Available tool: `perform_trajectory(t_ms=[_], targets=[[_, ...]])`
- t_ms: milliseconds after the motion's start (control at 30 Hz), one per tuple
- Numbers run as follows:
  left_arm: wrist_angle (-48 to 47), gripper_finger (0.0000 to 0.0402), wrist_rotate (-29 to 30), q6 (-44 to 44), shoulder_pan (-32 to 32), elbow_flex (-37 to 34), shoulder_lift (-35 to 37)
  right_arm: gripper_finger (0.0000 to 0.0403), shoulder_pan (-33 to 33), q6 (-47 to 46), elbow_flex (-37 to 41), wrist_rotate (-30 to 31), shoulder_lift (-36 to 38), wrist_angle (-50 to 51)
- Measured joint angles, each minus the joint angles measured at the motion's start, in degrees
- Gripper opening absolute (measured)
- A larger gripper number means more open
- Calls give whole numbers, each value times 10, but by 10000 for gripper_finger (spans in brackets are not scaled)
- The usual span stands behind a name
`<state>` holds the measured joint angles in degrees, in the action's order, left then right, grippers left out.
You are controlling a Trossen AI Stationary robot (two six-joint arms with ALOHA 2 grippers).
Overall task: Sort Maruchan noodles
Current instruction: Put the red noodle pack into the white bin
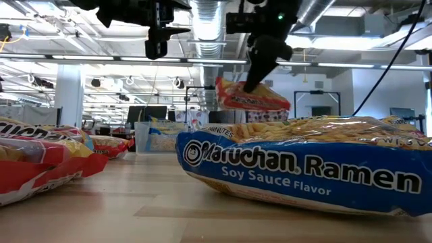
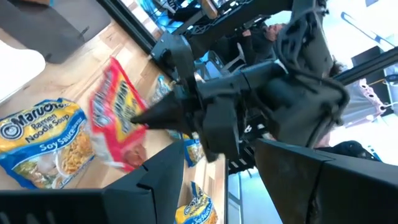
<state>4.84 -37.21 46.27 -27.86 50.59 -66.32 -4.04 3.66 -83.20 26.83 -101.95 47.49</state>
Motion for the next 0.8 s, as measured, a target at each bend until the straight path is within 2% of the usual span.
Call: perform_trajectory(t_ms=[267, 567, 800], targets=[[24, 184, 0, -28, -22, 0, 4, 5, 85, 88, -16, 4, 0, -35], [25, 184, 0, -62, -47, 0, 4, 5, 180, 209, -17, 4, -7, -179], [24, 184, 2, -72, -57, 0, 4, 5, 237, 268, -17, 2, -6, -258]])
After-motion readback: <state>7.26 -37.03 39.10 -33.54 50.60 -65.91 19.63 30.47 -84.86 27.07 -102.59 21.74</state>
